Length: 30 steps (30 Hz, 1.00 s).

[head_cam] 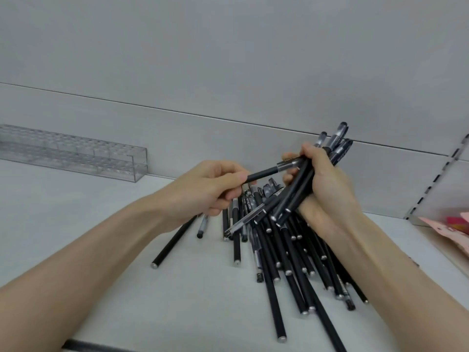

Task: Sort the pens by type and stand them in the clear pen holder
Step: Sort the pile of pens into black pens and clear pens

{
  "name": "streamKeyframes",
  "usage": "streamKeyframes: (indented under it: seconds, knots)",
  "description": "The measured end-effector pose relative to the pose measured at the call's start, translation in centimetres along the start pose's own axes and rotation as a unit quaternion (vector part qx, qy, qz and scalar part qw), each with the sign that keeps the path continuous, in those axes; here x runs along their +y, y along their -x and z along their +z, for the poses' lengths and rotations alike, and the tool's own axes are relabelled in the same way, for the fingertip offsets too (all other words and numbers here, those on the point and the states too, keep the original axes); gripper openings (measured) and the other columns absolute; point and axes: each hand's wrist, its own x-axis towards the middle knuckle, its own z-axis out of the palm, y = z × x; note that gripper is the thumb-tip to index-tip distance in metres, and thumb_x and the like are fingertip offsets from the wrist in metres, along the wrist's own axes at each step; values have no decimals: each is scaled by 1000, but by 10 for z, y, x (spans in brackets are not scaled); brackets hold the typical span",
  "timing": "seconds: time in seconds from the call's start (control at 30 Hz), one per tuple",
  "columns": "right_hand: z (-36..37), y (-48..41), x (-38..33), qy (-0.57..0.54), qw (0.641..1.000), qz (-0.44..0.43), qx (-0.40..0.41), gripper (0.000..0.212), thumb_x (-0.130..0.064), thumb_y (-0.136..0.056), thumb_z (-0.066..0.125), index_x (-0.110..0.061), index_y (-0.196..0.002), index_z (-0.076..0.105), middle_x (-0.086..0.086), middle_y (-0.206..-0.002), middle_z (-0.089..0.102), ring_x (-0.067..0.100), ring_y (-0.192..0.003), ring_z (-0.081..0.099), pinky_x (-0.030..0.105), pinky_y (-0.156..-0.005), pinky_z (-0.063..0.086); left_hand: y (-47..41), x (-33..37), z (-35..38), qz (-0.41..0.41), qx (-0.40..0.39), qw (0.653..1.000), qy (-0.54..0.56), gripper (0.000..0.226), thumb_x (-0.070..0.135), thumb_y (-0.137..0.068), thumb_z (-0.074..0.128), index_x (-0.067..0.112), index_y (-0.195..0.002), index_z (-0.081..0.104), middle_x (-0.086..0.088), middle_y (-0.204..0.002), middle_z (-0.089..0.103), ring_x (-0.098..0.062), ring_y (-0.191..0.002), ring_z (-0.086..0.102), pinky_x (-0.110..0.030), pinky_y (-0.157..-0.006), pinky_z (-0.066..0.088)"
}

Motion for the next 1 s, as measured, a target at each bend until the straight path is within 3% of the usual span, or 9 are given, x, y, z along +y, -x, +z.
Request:
streamKeyframes:
  seconds: [0.2, 0.3, 0.4, 0.5, 0.6, 0.73, 0.8, 0.9, 1.0]
  knots:
    - [-2, 2, 12, 25, 999, 18, -37, 23, -22, -95, 56, -10, -82, 71, 0, -78, 70, 12, -70, 59, 29, -71, 49, -2, -6, 20, 67, 18, 997, -46, 12, 16, -93, 55, 9, -88, 47, -5, -60, 63, -19, -53, 47, -26, -52, 38]
    - [0, 4, 12, 12, 996, 41, -77, 14, -18, -94, 56, -6, -90, 64, 7, -82, 73, 17, -83, 70, 34, -75, 56, -2, -3, 19, 85, 5, 993, -85, 17, 21, -90, 59, 9, -81, 52, -3, -60, 66, -18, -52, 50, -19, -51, 37]
    - [2, 5, 8, 16, 997, 39, -58, 22, -18, -93, 58, 1, -82, 62, 10, -70, 68, 20, -71, 71, 38, -69, 59, -5, -4, 8, 69, 63, 985, -146, 27, 33, -90, 56, 14, -72, 63, 2, -62, 65, -6, -53, 54, -11, -50, 38]
    - [-1, 4, 5, 23, 998, 40, -36, 24, -22, -92, 60, -1, -82, 59, 7, -62, 61, 17, -58, 66, 36, -61, 59, -11, -17, -8, 9, 168, 934, -316, 31, 42, -86, 62, 14, -72, 63, 5, -66, 62, -8, -60, 53, -22, -54, 39]
    - [-4, 3, 5, 78, 993, 56, -71, 25, -30, -92, 61, -7, -82, 59, 5, -62, 56, 20, -58, 60, 32, -57, 54, -13, -29, -8, -80, 146, 896, -413, 45, 52, -81, 64, 9, -71, 61, -2, -63, 59, -16, -60, 51, -26, -58, 38]
    - [-3, 5, 6, 58, 995, 42, -76, 14, -19, -90, 63, -7, -97, 60, 1, -65, 51, 14, -55, 51, 29, -57, 49, -17, -33, -1, -101, 124, 890, -427, 47, 54, -81, 63, 11, -65, 53, -6, -54, 46, -20, -54, 43, -28, -56, 34]
    - [-4, 5, 6, 67, 994, 45, -73, 12, -16, -90, 64, -6, -92, 58, 3, -64, 49, 14, -56, 49, 28, -58, 48, -19, -32, -1, -126, 129, 897, -403, 48, 53, -79, 66, 13, -60, 50, -3, -49, 42, -20, -53, 40, -29, -59, 32]
    - [-4, 5, 7, 70, 993, 60, -78, 15, -16, -91, 63, -6, -80, 58, 6, -65, 54, 16, -57, 55, 31, -62, 53, -22, -31, 0, -152, 126, 905, -377, 51, 52, -78, 68, 16, -53, 42, 1, -47, 38, -20, -55, 36, -30, -64, 29]
    - [-2, 9, 5, 44, 992, 74, -93, 12, -18, -92, 60, -7, -96, 56, 8, -65, 61, 17, -56, 61, 35, -63, 58, -23, -30, -1, -154, 133, 916, -345, 51, 45, -78, 71, 17, -48, 42, 7, -38, 36, -17, -52, 33, -29, -66, 28]
